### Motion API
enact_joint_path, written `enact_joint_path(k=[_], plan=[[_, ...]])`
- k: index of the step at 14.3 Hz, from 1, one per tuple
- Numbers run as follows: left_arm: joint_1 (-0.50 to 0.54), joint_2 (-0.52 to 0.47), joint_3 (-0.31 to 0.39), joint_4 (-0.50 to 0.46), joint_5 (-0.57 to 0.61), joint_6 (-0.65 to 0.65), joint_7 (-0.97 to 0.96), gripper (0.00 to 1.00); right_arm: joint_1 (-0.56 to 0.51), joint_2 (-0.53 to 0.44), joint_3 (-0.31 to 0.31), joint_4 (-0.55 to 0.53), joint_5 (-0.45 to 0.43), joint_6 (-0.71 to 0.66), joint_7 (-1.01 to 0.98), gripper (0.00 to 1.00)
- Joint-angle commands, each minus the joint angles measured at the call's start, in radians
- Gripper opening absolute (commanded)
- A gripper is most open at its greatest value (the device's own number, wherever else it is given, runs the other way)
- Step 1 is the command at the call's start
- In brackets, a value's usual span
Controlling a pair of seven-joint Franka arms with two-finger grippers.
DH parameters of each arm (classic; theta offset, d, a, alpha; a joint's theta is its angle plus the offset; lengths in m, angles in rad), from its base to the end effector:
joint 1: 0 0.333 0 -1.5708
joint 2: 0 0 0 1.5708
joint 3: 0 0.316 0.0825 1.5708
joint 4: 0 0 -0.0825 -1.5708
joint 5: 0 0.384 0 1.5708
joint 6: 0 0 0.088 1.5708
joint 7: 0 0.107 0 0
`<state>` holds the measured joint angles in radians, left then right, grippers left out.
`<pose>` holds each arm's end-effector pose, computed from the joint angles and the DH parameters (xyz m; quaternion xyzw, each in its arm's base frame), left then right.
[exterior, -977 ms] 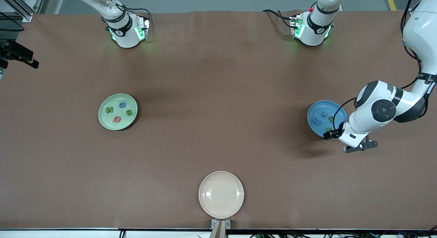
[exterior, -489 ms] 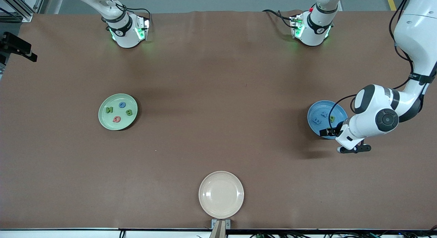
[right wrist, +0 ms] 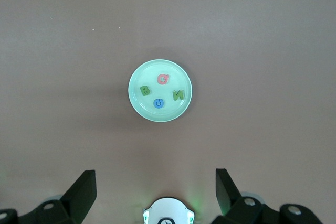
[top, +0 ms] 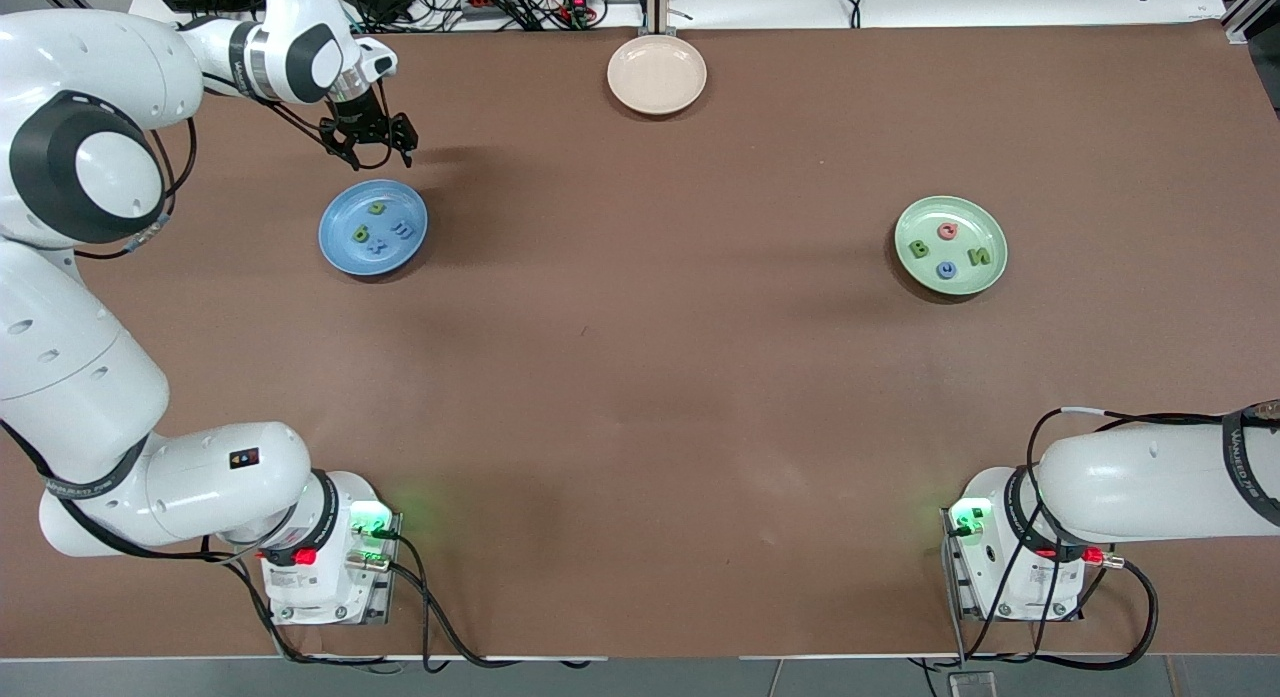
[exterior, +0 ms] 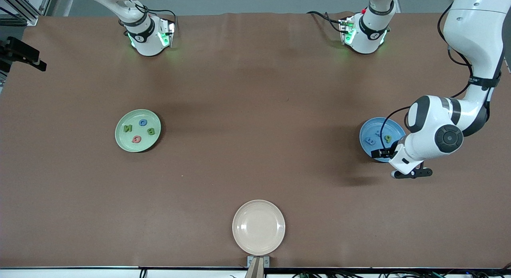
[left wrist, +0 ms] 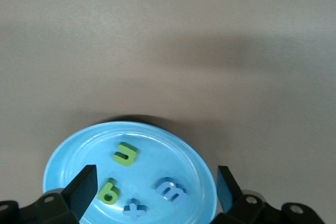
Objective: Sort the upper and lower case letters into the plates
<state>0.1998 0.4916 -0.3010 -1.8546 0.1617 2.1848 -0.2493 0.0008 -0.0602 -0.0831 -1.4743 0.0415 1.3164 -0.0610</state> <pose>0.6237 -0.0471 0.2551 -0.9971 -0.0348 0.0675 0.0033 0.5055 -0.0381 0.6798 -0.9985 0.0062 0.0472 0.0262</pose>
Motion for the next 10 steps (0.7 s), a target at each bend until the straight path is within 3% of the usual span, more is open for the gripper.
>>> enact_joint_path(k=[1,4,10], plan=[[-0.084,-0.022,0.083,-0.008,-0.074,-0.01,0.027,1.0,0.007,-0.016,0.006,-0.001,0.012,-0.009,0.052,1.0],[-0.204,-0.022,0.201,-0.006,-0.129,-0.008,0.03,1.0,0.01,-0.016,0.016,-0.001,0.005,-0.006,0.049,1.0],[-0.203,-0.024,0.206,-0.006,-0.142,0.006,0.028,1.0,0.007,-0.016,0.017,-0.001,-0.003,-0.006,0.044,1.0]])
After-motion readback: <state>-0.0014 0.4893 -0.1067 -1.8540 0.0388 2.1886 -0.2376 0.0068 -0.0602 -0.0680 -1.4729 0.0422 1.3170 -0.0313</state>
